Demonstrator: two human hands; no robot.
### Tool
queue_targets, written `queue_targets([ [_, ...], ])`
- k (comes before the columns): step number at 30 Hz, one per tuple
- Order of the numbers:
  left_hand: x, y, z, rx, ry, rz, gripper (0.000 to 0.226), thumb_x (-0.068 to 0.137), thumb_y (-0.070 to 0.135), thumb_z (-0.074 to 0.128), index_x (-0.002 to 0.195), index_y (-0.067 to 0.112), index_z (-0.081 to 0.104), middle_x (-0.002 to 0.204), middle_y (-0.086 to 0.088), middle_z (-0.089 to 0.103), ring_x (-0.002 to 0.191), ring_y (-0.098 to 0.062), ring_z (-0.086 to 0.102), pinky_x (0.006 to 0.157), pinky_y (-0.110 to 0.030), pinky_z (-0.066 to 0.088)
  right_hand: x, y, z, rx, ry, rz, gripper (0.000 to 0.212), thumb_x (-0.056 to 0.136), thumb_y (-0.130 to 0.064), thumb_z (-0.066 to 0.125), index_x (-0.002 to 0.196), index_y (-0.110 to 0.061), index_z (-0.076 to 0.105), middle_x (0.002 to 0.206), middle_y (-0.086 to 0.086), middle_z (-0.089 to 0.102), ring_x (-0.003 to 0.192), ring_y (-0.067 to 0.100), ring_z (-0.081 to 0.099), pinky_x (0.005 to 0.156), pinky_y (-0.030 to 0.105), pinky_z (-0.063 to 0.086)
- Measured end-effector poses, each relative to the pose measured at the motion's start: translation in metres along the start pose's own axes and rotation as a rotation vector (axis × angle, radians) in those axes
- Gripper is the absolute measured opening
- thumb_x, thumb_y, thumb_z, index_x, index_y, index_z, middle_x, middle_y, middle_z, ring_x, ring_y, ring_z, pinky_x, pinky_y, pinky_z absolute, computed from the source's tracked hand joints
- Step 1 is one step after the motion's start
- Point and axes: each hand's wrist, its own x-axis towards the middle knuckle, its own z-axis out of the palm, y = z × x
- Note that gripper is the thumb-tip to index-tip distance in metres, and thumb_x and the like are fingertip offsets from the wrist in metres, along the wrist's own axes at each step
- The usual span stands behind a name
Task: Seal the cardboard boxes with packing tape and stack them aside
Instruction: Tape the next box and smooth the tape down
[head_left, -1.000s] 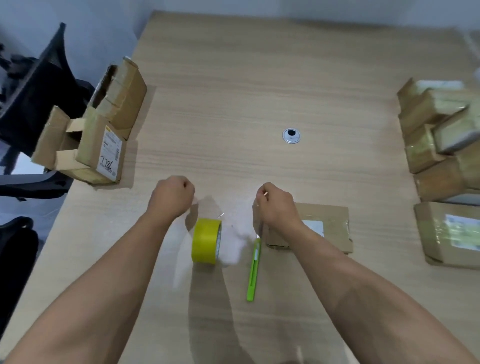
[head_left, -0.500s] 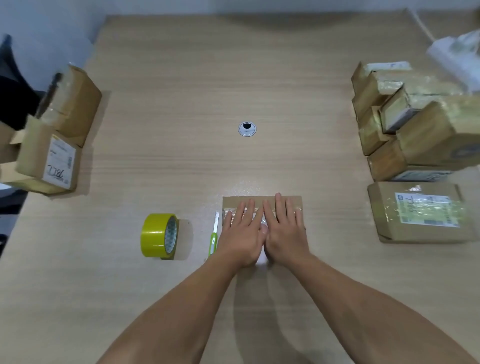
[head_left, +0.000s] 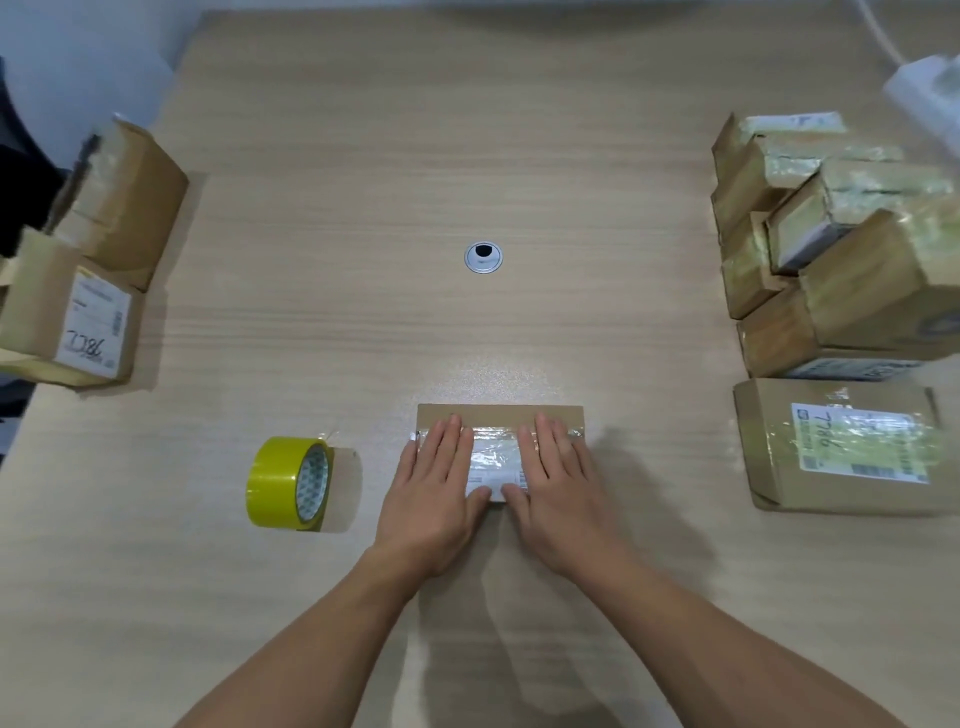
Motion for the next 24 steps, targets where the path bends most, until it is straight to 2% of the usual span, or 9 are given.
queue_targets([
  [2,0.002,0.015,0.004,-0.032,0.023,0.008,0.069,0.098,0.047,0.027,0.154,0.007,0.033,0.162,-0.008,0.027,0.15,-0.024,0.026,0.12,-0.04,0.009,-0.001,-0.004,0.001,-0.036,0.006,-0.022,0.062,0.097,-0.047,0.034,0.149,-0.016,0.046,0.157,0.01,0.042,0.144,0.037,0.036,0.115,0.051,0.022],
  [3,0.004,0.019,0.005,-0.044,0.025,0.027,0.065,0.097,0.042,0.031,0.152,0.008,0.037,0.161,-0.008,0.03,0.149,-0.025,0.03,0.119,-0.04,0.011,-0.001,-0.005,0.002,-0.058,0.015,-0.043,0.059,0.098,-0.046,0.034,0.15,-0.021,0.046,0.157,0.006,0.043,0.144,0.038,0.036,0.114,0.053,0.022],
  [7,0.006,0.014,0.004,-0.026,0.016,0.085,0.075,0.092,0.052,0.0,0.159,0.019,-0.002,0.162,0.006,-0.015,0.151,-0.01,-0.015,0.119,-0.029,-0.015,0.0,-0.003,0.002,-0.073,0.061,-0.034,0.056,0.097,-0.045,0.035,0.146,-0.022,0.052,0.153,0.0,0.048,0.143,0.035,0.04,0.113,0.052,0.024],
  [8,0.006,0.011,0.004,-0.026,0.031,0.099,0.076,0.09,0.054,-0.004,0.157,0.019,-0.006,0.161,0.009,-0.019,0.15,-0.008,-0.018,0.118,-0.026,-0.018,0.0,-0.004,0.001,-0.06,0.065,-0.024,0.057,0.097,-0.044,0.036,0.146,-0.021,0.052,0.153,0.0,0.048,0.143,0.034,0.041,0.114,0.051,0.024],
  [11,0.004,0.01,0.003,-0.073,0.093,0.072,0.076,0.095,0.058,0.005,0.159,0.017,0.004,0.162,0.008,-0.01,0.15,-0.008,-0.012,0.116,-0.021,-0.019,0.0,-0.003,0.003,-0.024,0.067,-0.005,0.06,0.097,-0.044,0.036,0.147,-0.014,0.05,0.154,0.004,0.047,0.143,0.032,0.041,0.116,0.046,0.023],
  [14,0.001,0.011,0.007,-0.102,0.077,0.027,0.08,0.089,0.064,-0.002,0.155,0.02,-0.01,0.159,0.01,-0.021,0.145,-0.004,-0.026,0.112,-0.018,-0.027,0.001,0.003,0.003,0.003,0.06,0.017,0.064,0.097,-0.046,0.035,0.147,-0.009,0.049,0.155,0.01,0.044,0.143,0.03,0.041,0.116,0.044,0.022],
  [18,-0.004,0.01,0.006,-0.162,0.088,-0.109,0.083,0.085,0.062,-0.005,0.156,0.019,-0.013,0.156,0.01,-0.029,0.141,-0.001,-0.03,0.116,-0.023,-0.022,-0.005,0.006,0.002,0.101,0.01,0.103,0.075,0.095,-0.055,0.011,0.16,-0.019,0.019,0.169,0.006,0.004,0.156,0.021,-0.001,0.123,0.048,0.008],
  [22,-0.002,0.015,0.002,-0.286,0.048,-0.193,0.07,0.102,0.05,0.015,0.158,0.016,-0.011,0.159,0.006,-0.028,0.14,0.001,-0.03,0.118,-0.024,-0.016,-0.006,-0.001,0.003,0.144,0.046,0.16,0.073,0.097,-0.053,0.017,0.158,-0.014,0.029,0.167,0.015,0.008,0.156,0.028,0.001,0.119,0.055,0.021],
  [24,-0.003,0.016,0.0,-0.31,0.051,-0.199,0.069,0.106,0.044,0.024,0.158,0.015,-0.01,0.159,0.007,-0.028,0.143,-0.002,-0.027,0.119,-0.025,-0.013,-0.005,0.0,0.001,0.159,0.005,0.179,0.082,0.092,-0.058,0.009,0.161,-0.015,0.017,0.169,0.008,-0.004,0.154,0.018,-0.013,0.123,0.051,0.012],
])
